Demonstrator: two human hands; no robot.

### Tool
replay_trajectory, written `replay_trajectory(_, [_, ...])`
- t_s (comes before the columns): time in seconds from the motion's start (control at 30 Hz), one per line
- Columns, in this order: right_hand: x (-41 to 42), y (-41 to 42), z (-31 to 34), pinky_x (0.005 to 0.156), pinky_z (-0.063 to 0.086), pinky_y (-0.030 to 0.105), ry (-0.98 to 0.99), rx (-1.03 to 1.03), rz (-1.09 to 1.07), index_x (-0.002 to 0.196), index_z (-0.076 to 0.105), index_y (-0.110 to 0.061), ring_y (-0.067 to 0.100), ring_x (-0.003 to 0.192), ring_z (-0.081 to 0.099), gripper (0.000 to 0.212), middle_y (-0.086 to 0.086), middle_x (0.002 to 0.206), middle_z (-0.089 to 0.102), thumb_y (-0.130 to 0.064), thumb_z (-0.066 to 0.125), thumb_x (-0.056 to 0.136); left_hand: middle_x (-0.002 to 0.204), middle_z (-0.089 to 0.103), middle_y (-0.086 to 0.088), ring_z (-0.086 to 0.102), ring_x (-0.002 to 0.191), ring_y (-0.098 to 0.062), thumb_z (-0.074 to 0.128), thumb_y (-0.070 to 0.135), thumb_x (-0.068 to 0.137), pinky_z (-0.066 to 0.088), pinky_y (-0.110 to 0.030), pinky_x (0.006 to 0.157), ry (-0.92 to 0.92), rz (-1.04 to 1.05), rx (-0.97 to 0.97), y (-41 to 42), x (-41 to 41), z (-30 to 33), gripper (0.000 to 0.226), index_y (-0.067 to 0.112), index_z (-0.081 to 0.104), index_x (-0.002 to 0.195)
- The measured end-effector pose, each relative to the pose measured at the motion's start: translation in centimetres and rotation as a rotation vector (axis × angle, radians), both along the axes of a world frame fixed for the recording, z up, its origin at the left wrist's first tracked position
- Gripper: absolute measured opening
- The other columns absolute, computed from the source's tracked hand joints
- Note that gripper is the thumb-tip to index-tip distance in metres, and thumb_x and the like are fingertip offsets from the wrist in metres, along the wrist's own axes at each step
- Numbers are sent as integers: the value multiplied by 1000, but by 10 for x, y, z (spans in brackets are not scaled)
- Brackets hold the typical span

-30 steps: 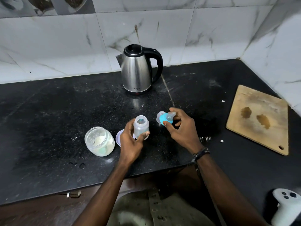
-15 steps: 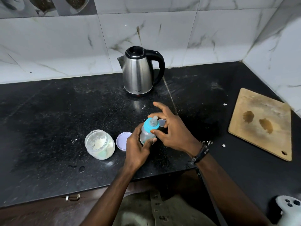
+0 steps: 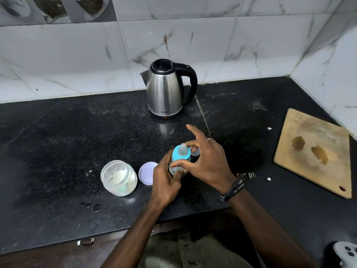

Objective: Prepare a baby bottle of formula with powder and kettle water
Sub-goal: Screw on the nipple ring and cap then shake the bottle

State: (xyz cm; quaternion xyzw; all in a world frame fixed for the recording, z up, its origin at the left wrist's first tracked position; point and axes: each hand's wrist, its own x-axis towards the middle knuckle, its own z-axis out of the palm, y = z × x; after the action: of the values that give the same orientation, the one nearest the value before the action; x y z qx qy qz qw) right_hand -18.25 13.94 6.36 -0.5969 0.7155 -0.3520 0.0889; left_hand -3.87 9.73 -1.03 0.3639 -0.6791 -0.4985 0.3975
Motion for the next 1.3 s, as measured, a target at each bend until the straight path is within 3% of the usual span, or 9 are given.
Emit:
replay_trajectory(0.2, [0,-2,1,91,47,43,183,-19,-43,151,32,-18,16,95,61,124,-13,103,67,-88,63,53,130,68,25,65,124,-6,62,-5,77,52,-26,104,10,-24,-16,-1,-3,3,72,39,54,134])
replay_trajectory(0.33, [-9,-1,8,111,40,37,-263,187,169,158,-1,-29,14,133,51,117,-12,153,45,-44,81,76,126,70,25,67,120,-5,69,7,82,51,-24,102,13,-13,20,-5,-2,1,63,42,54,132])
replay_trajectory(0.5, [-2,-3,1,113,42,37,-266,150,177,158,-2,-32,8,127,57,109,-13,136,62,-3,71,83,125,72,19,68,118,-8,73,22,83,53,-33,102,26,6,26,-6,-1,3,55,43,56,130])
replay_trajectory(0.7, [13,-2,5,84,56,41,-5,15,-104,155,23,-20,18,87,70,116,-5,93,73,-66,75,62,129,72,5,68,122,-16,62,-2,80,56,-46,103,0,10,-22,-7,-1,-8,62,14,59,139])
replay_trajectory(0.83, [9,-2,8,96,44,41,128,134,-91,157,16,-20,20,106,59,130,-9,109,67,-89,56,55,134,70,5,66,126,-13,60,-5,79,54,-44,107,7,8,-24,-8,-2,-4,66,16,58,141])
replay_trajectory(0.93, [5,-2,11,115,32,34,-215,233,108,158,0,-28,13,137,43,124,-6,150,47,-64,77,68,134,69,7,66,125,-10,60,-3,82,53,-35,106,17,15,-36,-9,-1,0,65,29,55,138])
replay_trajectory(1.07, [4,-4,3,116,37,42,-311,197,184,155,-6,-42,7,137,46,106,-16,151,46,-13,70,88,128,71,15,67,120,-8,63,4,82,53,-28,102,21,10,-19,-10,0,4,62,37,55,134])
replay_trajectory(1.17, [8,-5,1,113,41,40,-305,162,149,157,-1,-38,6,131,52,101,-17,141,57,-6,67,89,124,72,19,68,116,-6,64,10,84,53,-24,98,32,6,-8,-9,-1,8,56,37,56,132])
replay_trajectory(1.3, [19,-5,4,99,52,37,-211,10,-24,156,20,-24,13,108,67,100,-11,116,72,-22,83,78,128,72,4,68,121,-19,60,-1,82,55,-49,102,46,9,-20,-10,-2,3,61,24,58,137])
